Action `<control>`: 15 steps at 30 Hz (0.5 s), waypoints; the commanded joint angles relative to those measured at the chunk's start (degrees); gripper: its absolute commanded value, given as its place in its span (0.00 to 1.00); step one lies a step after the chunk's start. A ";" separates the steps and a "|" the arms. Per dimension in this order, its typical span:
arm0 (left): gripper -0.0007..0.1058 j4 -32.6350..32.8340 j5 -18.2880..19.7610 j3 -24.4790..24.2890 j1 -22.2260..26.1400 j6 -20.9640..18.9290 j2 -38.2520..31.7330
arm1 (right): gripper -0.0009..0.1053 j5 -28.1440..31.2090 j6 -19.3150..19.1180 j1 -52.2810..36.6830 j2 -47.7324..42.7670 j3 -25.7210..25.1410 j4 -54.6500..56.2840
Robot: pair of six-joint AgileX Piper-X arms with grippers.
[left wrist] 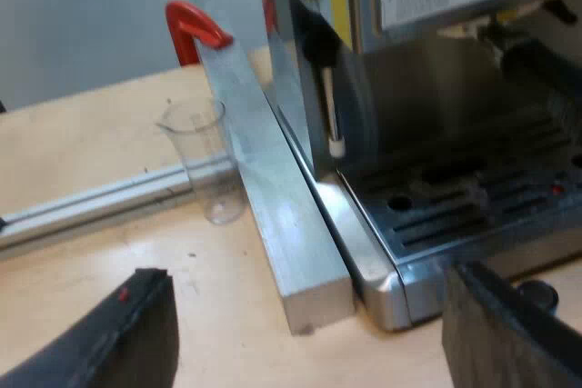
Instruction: Put the handle in the coffee machine
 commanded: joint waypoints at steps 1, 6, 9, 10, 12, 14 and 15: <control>0.60 -0.69 -0.54 1.30 -0.37 -0.40 -8.11 | 0.63 -0.18 -0.19 -0.22 -2.24 2.05 -0.93; 0.60 -0.69 -0.54 5.46 -0.36 -0.40 -8.11 | 0.63 -0.18 -0.19 -0.22 -2.25 5.83 -0.93; 0.60 -1.96 -0.54 6.08 -0.36 -0.40 -8.02 | 0.63 -0.18 -0.19 -0.22 -2.25 7.08 -0.93; 0.60 -2.23 -0.54 6.25 -0.36 -0.40 -8.02 | 0.63 -0.18 -0.19 -0.22 -2.25 7.89 -0.93; 0.60 -2.26 -0.54 6.24 -0.36 -0.40 -8.02 | 0.63 -0.18 -0.19 -0.22 -2.25 8.86 -0.93; 0.60 -2.26 -0.54 6.24 -0.36 -0.40 -8.02 | 0.63 -0.18 -0.19 -0.22 -2.25 9.75 -0.93; 0.60 -2.26 -0.54 6.24 -0.36 -0.40 -8.02 | 0.63 -0.18 -0.19 -0.22 -2.25 10.17 -0.93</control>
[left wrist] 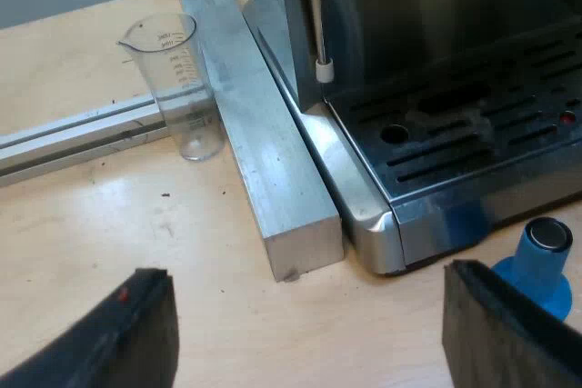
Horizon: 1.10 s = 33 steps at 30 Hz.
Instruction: Put the handle in the coffee machine
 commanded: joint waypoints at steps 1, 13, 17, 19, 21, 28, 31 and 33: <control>0.60 -0.82 -0.54 -0.26 -0.21 -0.40 -8.02 | 0.63 -0.18 -0.19 -0.22 -2.24 0.69 -1.06; 0.60 -0.82 -0.54 -0.26 -0.21 -0.40 -8.02 | 0.63 -0.18 -0.19 -0.22 -2.13 0.96 -1.69; 0.60 -0.82 -0.54 -0.26 -0.21 -0.40 -8.02 | 0.63 -0.18 -0.19 -0.22 -2.13 0.96 -1.69; 0.60 -0.82 -0.54 -0.26 -0.21 -0.40 -8.02 | 0.63 -0.18 -0.19 -0.22 -2.13 0.96 -1.69; 0.60 -0.82 -0.54 -0.26 -0.21 -0.40 -8.02 | 0.63 -0.18 -0.19 -0.22 -2.13 0.96 -1.69; 0.60 -0.82 -0.54 -0.26 -0.21 -0.40 -8.02 | 0.63 -0.18 -0.19 -0.22 -2.13 0.96 -1.69; 0.60 -0.82 -0.54 -0.26 -0.21 -0.40 -8.02 | 0.63 -0.18 -0.19 -0.22 -2.13 0.96 -1.69; 0.60 -0.82 -0.54 -0.26 -0.21 -0.40 -8.02 | 0.63 -0.18 -0.19 -0.22 -2.13 0.96 -1.69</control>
